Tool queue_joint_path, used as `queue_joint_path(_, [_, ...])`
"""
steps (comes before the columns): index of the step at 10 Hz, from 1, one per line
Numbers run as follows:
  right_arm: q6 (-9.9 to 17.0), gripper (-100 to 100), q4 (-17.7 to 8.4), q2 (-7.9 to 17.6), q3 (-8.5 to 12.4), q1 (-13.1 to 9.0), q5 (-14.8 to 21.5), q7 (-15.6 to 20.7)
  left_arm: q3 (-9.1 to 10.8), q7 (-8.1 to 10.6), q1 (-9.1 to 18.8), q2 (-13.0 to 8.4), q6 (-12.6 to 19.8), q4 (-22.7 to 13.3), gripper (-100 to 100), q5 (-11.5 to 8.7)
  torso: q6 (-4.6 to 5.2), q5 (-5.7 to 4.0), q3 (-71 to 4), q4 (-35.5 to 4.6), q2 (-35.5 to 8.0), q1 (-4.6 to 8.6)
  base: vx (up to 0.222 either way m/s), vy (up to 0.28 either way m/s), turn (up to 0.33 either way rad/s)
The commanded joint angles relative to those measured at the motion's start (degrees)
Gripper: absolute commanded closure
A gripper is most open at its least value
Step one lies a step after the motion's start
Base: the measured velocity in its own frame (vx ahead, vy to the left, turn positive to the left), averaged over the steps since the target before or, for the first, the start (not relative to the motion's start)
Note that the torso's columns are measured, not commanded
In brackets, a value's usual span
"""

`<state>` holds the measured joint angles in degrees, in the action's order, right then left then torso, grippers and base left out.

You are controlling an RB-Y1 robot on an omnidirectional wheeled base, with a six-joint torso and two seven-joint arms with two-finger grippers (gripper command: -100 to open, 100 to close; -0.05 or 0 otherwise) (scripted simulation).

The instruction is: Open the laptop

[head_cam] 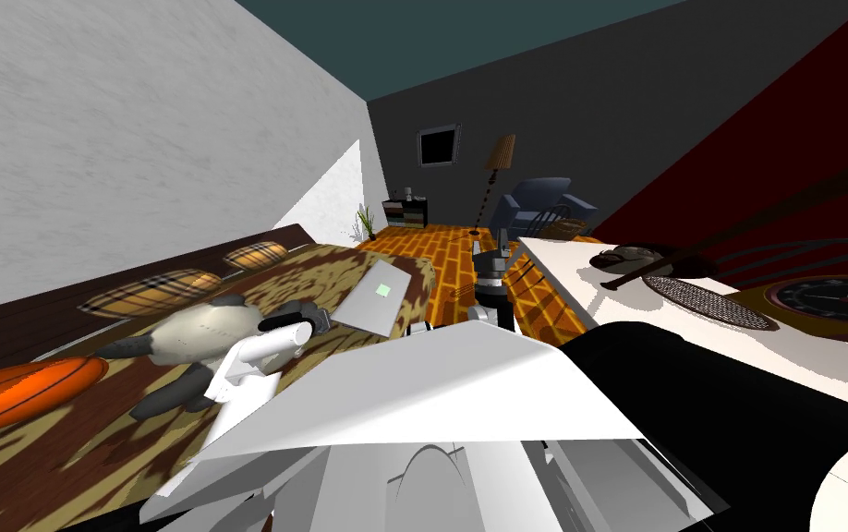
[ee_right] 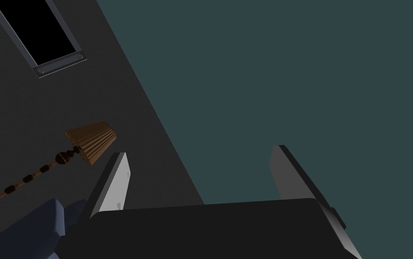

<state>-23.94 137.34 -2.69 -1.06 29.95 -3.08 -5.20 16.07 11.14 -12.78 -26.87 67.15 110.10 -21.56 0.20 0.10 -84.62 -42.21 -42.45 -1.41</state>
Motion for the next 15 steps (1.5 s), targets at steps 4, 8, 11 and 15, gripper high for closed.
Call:
queue_joint_path(4, [0.00, 0, 0.00, 0.00, 0.00, 0.00, 0.00, 0.00, -0.23, 0.01, 0.02, 0.17, 0.07, 0.10, 100, -0.11, -0.16, -0.15, 0.06, -0.12, -0.02, -0.06, 0.001, -0.003, 0.009])
queue_joint_path(8, [0.00, 0, 0.00, 0.00, 0.00, 0.00, 0.00, 0.00, -0.36, 0.38, -0.10, 0.94, 0.83, -1.14, 100, -1.32, 0.05, 0.07, -0.02, 0.06, 0.05, 0.13, -0.006, 0.017, -0.069])
queue_joint_path(11, [0.00, 0, 0.00, 0.00, 0.00, 0.00, 0.00, 0.00, 1.38, 1.63, -1.07, -0.67, 5.47, 4.67, -100, -2.35, -0.19, -0.10, 0.07, -0.07, 0.37, 1.04, 0.008, -0.023, 0.019])
queue_joint_path(15, [0.00, 0, 0.00, 0.00, 0.00, 0.00, 0.00, 0.00, 2.97, 2.89, -2.22, -2.10, 10.35, 10.59, -100, -3.72, -0.19, -0.10, 0.04, -0.07, 0.56, 1.28, 0.014, -0.011, 0.019])
